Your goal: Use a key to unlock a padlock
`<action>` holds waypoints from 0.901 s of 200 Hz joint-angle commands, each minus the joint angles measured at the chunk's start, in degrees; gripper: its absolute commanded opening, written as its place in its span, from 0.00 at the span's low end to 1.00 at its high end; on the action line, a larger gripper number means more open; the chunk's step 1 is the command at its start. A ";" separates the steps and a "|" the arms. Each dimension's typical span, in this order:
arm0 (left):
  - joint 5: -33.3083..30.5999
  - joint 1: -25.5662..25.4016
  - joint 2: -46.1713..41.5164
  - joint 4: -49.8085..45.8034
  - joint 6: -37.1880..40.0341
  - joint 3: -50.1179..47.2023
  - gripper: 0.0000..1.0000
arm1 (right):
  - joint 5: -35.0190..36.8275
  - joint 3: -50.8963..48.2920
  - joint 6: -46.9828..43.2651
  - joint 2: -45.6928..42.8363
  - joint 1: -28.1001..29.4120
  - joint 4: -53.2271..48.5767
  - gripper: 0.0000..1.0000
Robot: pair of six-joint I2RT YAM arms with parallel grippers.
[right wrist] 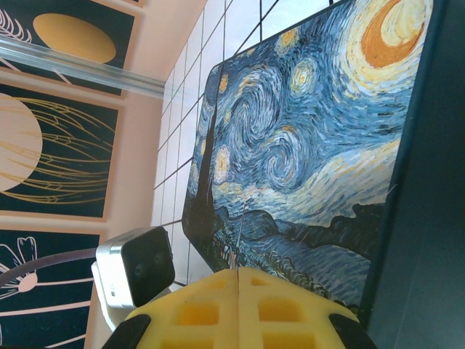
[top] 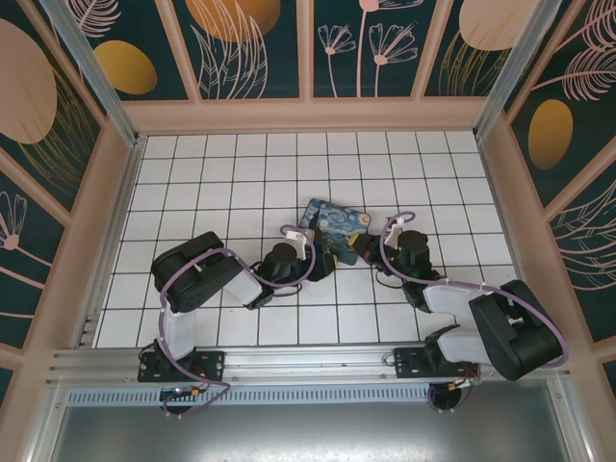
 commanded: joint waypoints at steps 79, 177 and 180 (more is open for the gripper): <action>0.07 -0.06 1.67 7.82 -2.41 -1.06 0.31 | -0.38 0.65 -0.68 -1.03 -0.40 0.61 0.00; 2.41 -0.21 1.70 17.98 -6.35 -3.86 0.46 | -0.19 0.92 -0.49 -0.30 -0.23 1.28 0.00; 2.49 -0.18 1.63 18.16 -6.36 -3.96 0.46 | -0.19 0.91 -0.47 -0.24 -0.23 1.28 0.00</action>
